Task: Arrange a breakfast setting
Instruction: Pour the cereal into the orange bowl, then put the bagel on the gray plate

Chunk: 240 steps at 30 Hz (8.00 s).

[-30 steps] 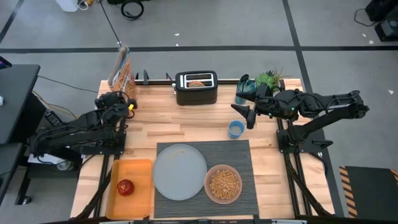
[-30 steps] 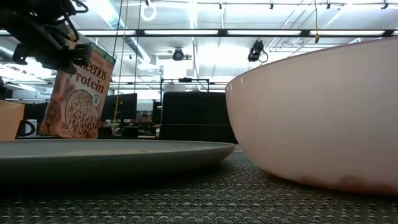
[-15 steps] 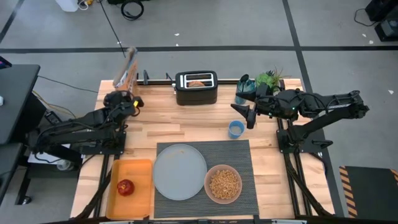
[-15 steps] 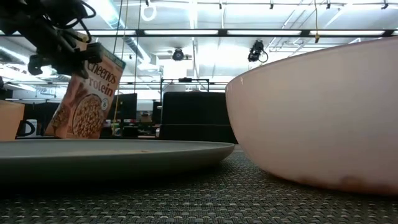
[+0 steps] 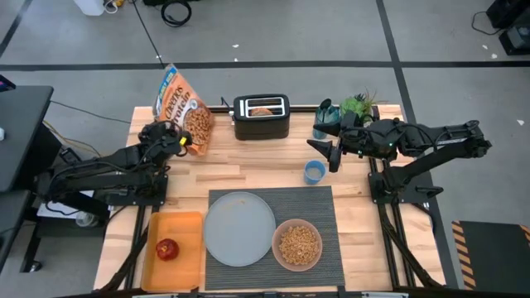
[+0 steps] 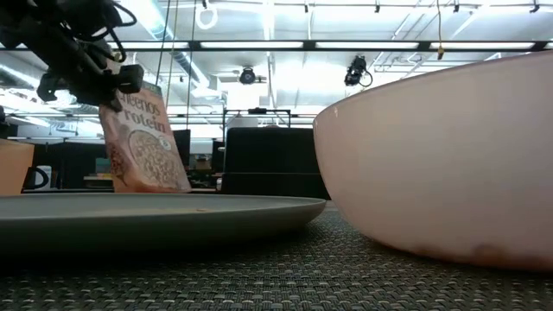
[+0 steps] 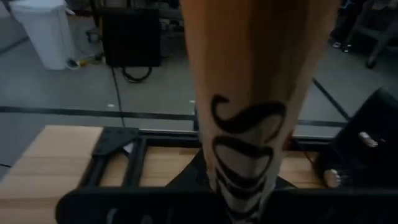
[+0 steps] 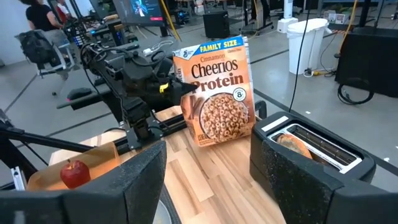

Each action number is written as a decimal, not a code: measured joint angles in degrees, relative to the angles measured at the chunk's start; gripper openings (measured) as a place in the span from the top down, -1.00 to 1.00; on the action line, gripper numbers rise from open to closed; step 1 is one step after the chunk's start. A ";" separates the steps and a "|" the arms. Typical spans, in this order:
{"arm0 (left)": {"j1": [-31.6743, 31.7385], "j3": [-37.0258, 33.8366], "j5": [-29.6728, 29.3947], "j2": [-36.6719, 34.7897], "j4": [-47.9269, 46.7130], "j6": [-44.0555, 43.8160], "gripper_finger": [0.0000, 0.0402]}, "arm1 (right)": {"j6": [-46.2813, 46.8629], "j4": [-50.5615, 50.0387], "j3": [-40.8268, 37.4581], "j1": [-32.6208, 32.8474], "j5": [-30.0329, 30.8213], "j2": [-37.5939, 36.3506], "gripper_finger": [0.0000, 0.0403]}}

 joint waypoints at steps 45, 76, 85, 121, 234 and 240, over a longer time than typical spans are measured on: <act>2.39 2.01 2.23 0.01 -5.66 2.91 0.94 | -0.07 0.00 0.00 0.00 -0.03 0.02 -0.34; 2.19 18.89 6.48 -1.08 -4.86 22.84 -0.44 | -0.24 -0.04 0.00 0.00 -0.03 0.02 -0.34; 2.19 33.72 15.06 0.66 7.73 48.77 -0.45 | -0.24 0.00 0.00 0.00 -0.03 0.02 -0.34; -6.68 40.09 49.21 16.12 17.54 36.08 0.06 | -20.27 -5.68 17.90 -35.38 -34.49 36.55 -0.22; -6.73 40.09 46.72 16.17 17.03 37.05 0.05 | -30.53 -4.76 28.18 -29.15 -34.82 38.40 0.90; -6.73 40.09 46.73 16.17 17.07 37.01 0.05 | -22.60 -5.63 28.01 -25.72 -44.73 38.38 0.90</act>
